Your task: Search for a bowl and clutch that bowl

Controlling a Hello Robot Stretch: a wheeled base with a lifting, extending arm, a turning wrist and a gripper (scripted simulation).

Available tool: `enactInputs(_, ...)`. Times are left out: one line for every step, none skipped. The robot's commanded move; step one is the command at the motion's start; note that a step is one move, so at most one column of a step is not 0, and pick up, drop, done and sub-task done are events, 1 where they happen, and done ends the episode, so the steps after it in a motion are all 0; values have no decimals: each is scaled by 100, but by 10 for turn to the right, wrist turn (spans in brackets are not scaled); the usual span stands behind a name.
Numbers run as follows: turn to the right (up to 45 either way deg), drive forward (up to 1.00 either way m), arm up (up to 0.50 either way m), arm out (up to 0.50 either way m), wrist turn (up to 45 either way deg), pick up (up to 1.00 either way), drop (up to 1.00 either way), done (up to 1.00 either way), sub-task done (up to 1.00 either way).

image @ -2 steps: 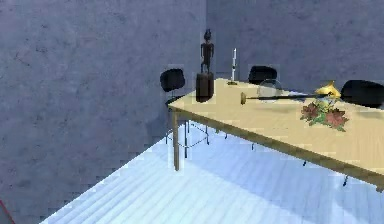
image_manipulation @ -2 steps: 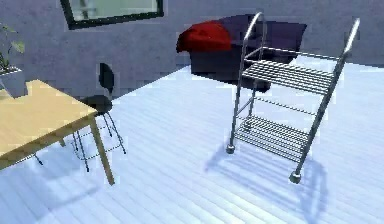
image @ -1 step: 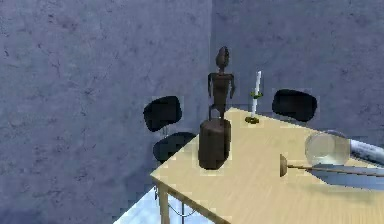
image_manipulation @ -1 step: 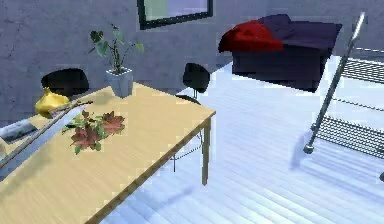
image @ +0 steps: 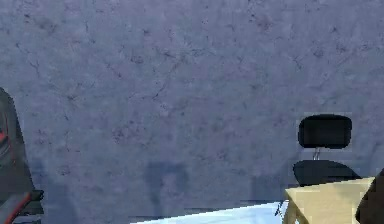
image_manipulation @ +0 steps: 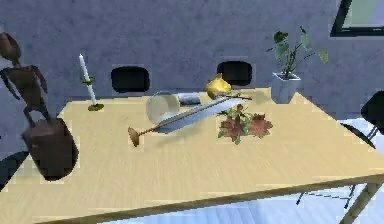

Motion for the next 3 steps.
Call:
enactInputs(300,0,0,0,0,0,0,0,0)
enactInputs(0,45,0,0,0,0,0,0,0)
enactInputs(-150,0,0,0,0,0,0,0,0)
